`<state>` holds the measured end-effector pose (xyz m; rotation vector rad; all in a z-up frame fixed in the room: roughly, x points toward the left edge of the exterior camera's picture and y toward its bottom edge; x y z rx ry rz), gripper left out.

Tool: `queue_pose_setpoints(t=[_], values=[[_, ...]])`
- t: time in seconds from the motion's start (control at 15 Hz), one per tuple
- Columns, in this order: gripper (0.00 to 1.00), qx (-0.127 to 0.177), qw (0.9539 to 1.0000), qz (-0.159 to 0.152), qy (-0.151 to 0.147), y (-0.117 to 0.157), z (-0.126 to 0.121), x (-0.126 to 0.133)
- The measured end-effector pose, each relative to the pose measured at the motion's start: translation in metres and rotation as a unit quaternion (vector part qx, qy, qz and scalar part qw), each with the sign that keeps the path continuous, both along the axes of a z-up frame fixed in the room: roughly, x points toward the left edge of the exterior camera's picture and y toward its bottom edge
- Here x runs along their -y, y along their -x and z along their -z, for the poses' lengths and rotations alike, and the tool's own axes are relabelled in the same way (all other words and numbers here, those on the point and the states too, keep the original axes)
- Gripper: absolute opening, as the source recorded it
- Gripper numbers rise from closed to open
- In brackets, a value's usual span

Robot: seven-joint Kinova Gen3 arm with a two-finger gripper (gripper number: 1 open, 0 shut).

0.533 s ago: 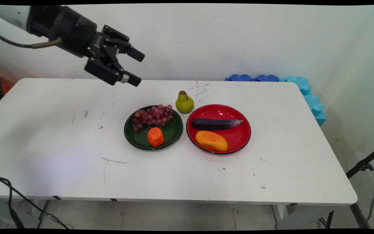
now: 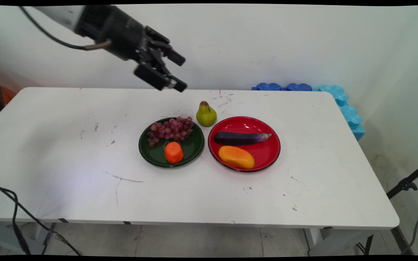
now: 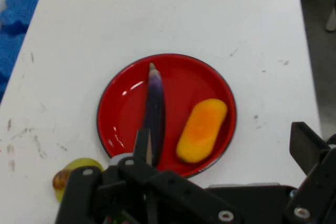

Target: Pick up the eggplant from the red plate

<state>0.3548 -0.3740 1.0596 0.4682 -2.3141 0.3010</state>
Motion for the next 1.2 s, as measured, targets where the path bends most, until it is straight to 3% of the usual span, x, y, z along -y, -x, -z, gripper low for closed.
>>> queue_pose_setpoints(t=[0.53,1.2], values=[[1.0,0.071,0.9974,-0.007,-0.006,0.077,0.058,0.061],[1.0,0.126,0.9912,0.004,-0.04,0.157,0.134,0.133]])
